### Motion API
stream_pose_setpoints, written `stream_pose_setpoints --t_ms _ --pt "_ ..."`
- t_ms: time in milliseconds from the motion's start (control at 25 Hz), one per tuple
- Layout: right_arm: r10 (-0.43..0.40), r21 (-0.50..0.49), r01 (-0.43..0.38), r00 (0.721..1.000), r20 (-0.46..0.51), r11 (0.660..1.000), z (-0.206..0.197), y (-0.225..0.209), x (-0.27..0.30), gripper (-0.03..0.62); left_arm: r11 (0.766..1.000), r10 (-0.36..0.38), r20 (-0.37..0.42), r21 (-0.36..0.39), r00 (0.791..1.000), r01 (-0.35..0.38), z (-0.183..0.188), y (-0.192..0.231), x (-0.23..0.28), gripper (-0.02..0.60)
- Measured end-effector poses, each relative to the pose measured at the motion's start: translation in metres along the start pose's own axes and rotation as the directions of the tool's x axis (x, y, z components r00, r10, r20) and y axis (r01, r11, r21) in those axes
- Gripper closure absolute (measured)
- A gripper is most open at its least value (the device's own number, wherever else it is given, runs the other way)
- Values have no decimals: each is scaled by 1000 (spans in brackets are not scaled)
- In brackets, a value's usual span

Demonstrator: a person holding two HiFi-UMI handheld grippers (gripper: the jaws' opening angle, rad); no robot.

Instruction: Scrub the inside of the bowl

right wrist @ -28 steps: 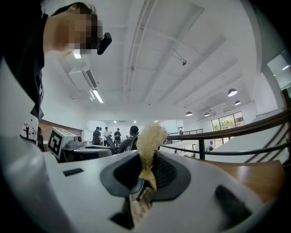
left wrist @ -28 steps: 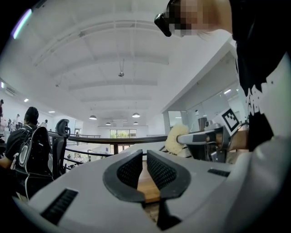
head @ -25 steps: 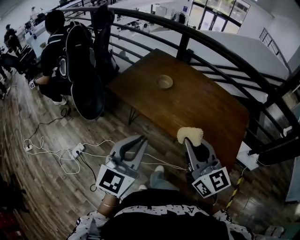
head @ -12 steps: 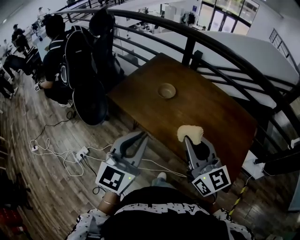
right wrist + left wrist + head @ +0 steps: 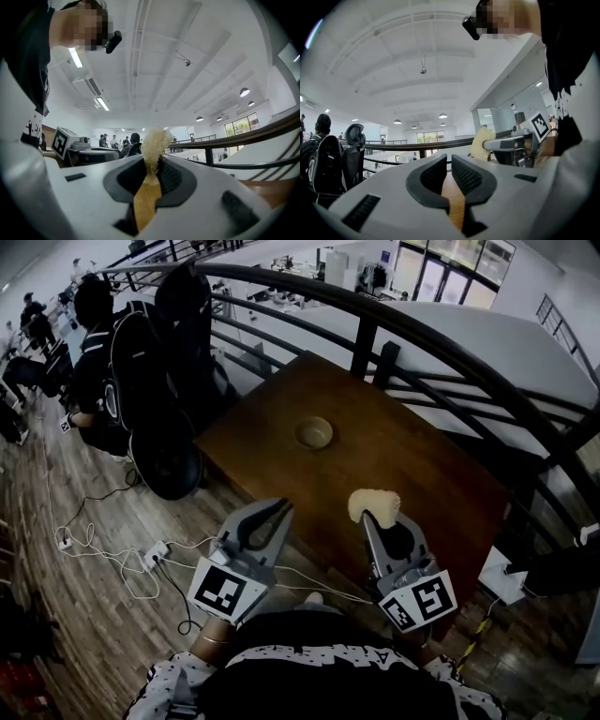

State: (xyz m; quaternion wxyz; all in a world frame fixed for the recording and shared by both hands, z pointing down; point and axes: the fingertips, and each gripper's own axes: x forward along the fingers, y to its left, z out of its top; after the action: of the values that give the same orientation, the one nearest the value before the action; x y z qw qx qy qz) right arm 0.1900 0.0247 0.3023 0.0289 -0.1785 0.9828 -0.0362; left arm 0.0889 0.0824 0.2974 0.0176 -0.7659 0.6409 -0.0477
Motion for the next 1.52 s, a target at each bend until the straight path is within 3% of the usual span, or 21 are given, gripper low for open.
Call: stream_pose_setpoints --t_ms 240,480,840,1120,1520 --pt "5 13 -5 1000 -11 1000 -7 -18 -4 533 1000 16 -20 0 1000 -16 -6 -2 17 565" --pt "-2 3 2 1000 -13 1000 -11 -29 15 533 999 21 -35 -28 999 -22 -20 27 35 563" --pt "-97 -8 97 995 -13 995 -15 -52 96 533 996 -81 -22 -24 996 81 -25 105 86 563" --pt "-136 4 136 991 -19 991 -21 -70 145 534 993 -116 -21 -40 993 115 -34 150 117 563" --pt "-168 -2 168 985 -47 986 -29 -92 177 533 984 -166 -30 -76 986 163 -46 176 152 509"
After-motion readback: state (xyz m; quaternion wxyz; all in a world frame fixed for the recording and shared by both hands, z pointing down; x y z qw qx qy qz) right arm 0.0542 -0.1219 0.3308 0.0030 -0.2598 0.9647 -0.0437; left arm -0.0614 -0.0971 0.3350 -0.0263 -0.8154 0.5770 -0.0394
